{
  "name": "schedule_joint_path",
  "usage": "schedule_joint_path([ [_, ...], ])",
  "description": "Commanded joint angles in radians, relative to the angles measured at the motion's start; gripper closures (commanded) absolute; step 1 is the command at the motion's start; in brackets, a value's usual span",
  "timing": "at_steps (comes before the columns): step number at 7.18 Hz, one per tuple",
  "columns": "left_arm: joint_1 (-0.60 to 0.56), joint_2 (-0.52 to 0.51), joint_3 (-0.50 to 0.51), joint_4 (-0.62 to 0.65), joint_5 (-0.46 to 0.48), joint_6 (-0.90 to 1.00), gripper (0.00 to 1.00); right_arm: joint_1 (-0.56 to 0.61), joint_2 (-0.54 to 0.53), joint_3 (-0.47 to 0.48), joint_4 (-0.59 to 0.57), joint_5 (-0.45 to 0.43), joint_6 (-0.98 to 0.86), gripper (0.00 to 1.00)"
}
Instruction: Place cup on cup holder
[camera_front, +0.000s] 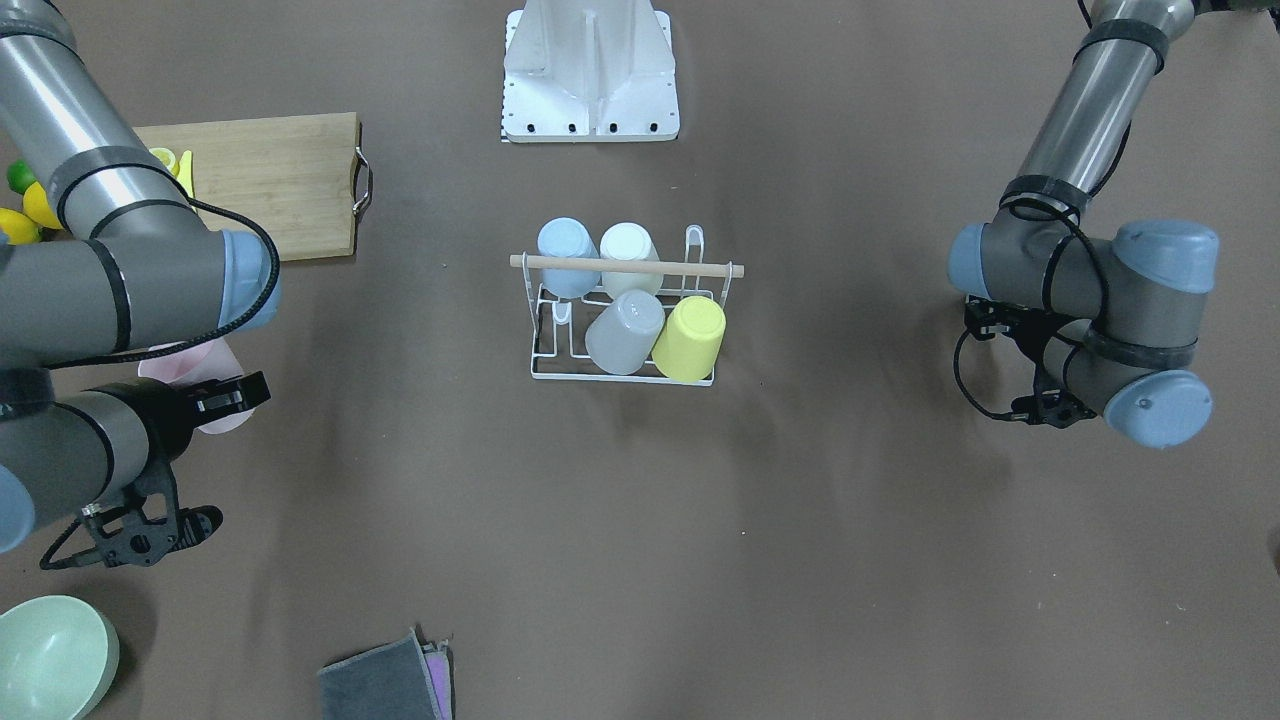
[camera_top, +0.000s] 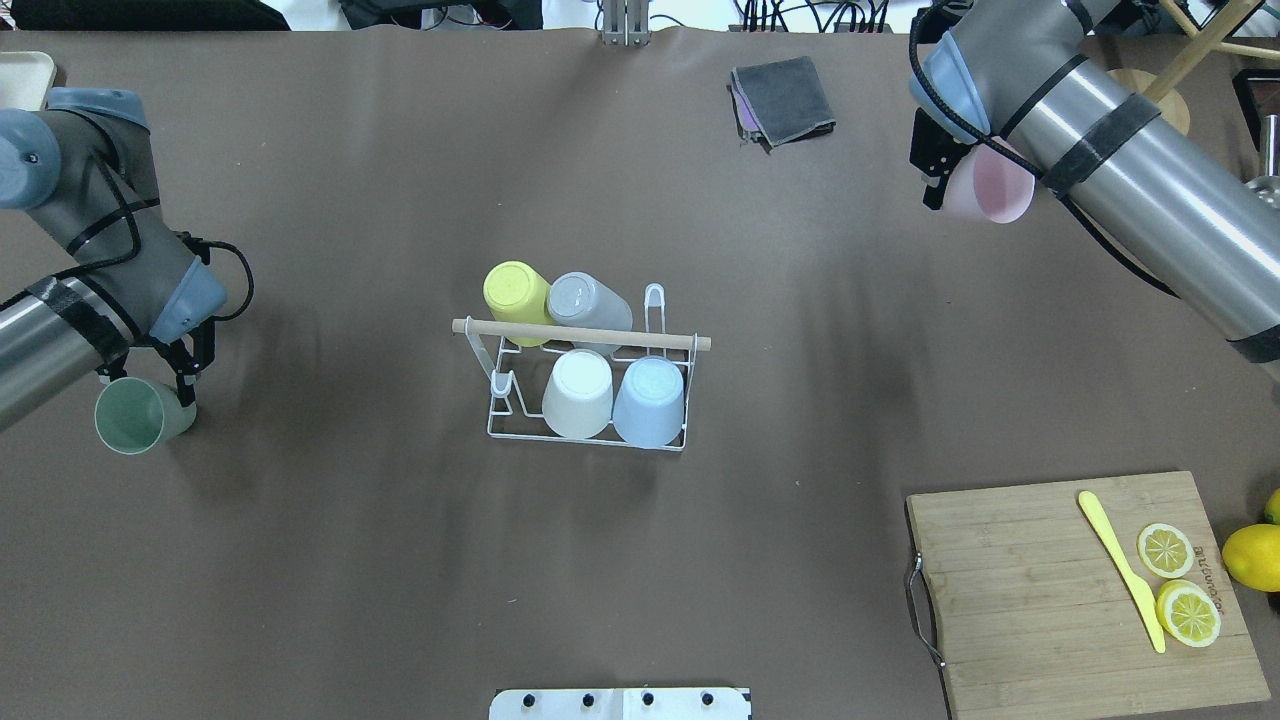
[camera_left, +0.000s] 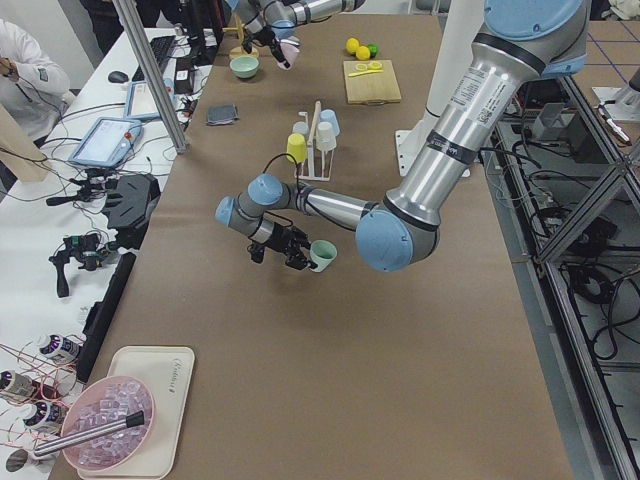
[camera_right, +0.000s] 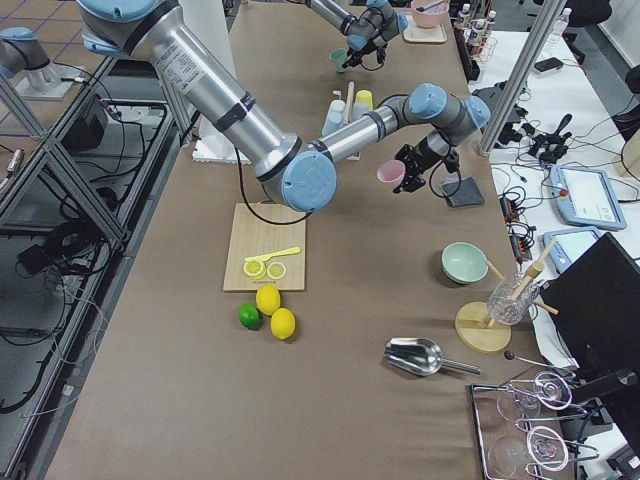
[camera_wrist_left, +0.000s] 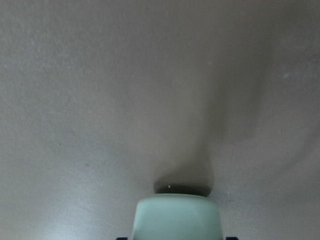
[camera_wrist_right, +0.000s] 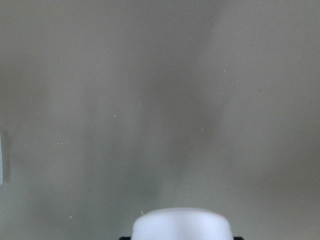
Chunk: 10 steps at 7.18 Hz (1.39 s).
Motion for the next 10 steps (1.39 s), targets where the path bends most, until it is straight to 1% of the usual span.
schedule_joint_path([
  [1, 0.000, -0.001, 0.003, 0.008, -0.005, 0.000, 1.00, 0.017, 0.003, 0.052, 0.281, -0.050, 0.152, 1.00],
  [2, 0.002, -0.003, 0.003, 0.007, -0.005, 0.000, 1.00, 0.016, 0.003, 0.057, 0.455, -0.067, 0.274, 1.00],
  [4, 0.005, -0.001, 0.015, -0.002, -0.005, 0.003, 1.00, 0.002, 0.003, 0.057, 0.716, -0.157, 0.329, 1.00],
  [6, -0.004, 0.002, 0.038, -0.080, -0.002, 0.003, 1.00, -0.025, 0.002, 0.077, 1.025, -0.252, 0.453, 1.00],
  [7, -0.016, 0.002, 0.047, -0.099, -0.002, 0.001, 1.00, -0.051, -0.010, 0.097, 1.161, -0.320, 0.490, 1.00],
  [9, -0.027, 0.000, 0.046, -0.104, 0.005, 0.001, 1.00, -0.148, -0.076, 0.134, 1.461, -0.484, 0.612, 1.00],
  [10, -0.041, -0.004, 0.044, -0.107, 0.005, 0.001, 1.00, -0.191, -0.111, 0.146, 1.583, -0.550, 0.616, 1.00],
])
